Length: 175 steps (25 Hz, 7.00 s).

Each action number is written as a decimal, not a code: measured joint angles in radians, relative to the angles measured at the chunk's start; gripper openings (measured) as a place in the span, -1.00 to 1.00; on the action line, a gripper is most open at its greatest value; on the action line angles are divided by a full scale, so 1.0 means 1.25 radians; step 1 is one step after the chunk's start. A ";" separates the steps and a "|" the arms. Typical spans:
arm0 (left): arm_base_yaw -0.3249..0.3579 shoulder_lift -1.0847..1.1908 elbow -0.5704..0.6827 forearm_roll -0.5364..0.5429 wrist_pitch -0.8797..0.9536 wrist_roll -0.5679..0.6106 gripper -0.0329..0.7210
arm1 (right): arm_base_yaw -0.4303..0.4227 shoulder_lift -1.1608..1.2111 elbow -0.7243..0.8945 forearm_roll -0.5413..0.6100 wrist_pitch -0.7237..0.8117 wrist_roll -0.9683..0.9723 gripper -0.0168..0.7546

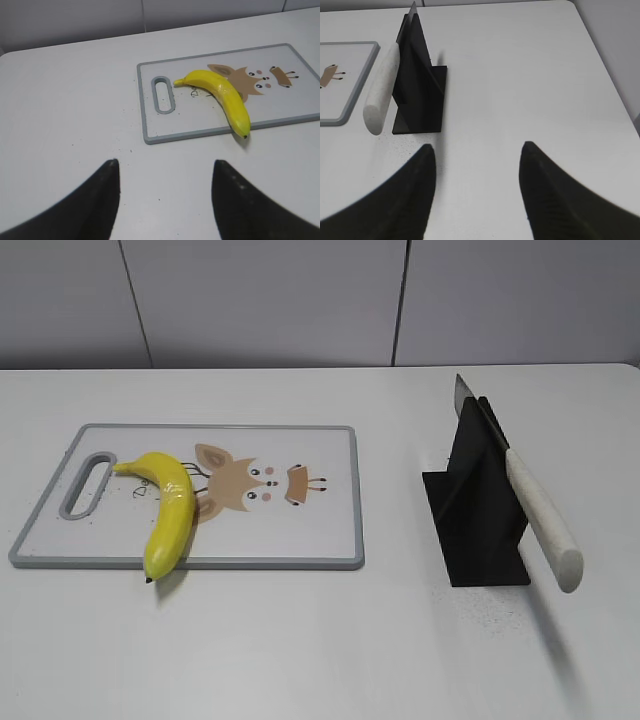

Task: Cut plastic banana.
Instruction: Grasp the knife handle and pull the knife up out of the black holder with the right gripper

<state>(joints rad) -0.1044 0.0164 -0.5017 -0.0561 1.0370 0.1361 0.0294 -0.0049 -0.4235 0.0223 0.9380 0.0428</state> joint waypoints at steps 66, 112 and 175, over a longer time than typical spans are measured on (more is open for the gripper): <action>0.000 0.000 0.000 0.000 0.000 0.000 0.51 | 0.000 0.201 -0.036 0.046 -0.018 -0.018 0.49; 0.000 0.000 0.000 0.001 0.000 0.000 0.47 | 0.295 1.226 -0.581 0.033 0.177 0.135 0.28; 0.000 0.000 0.000 0.001 0.000 0.000 0.47 | 0.300 1.137 -0.516 -0.018 0.111 0.250 -0.49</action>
<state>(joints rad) -0.1044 0.0164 -0.5017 -0.0553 1.0370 0.1361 0.4044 1.4162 -1.0680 0.0000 1.0763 0.3558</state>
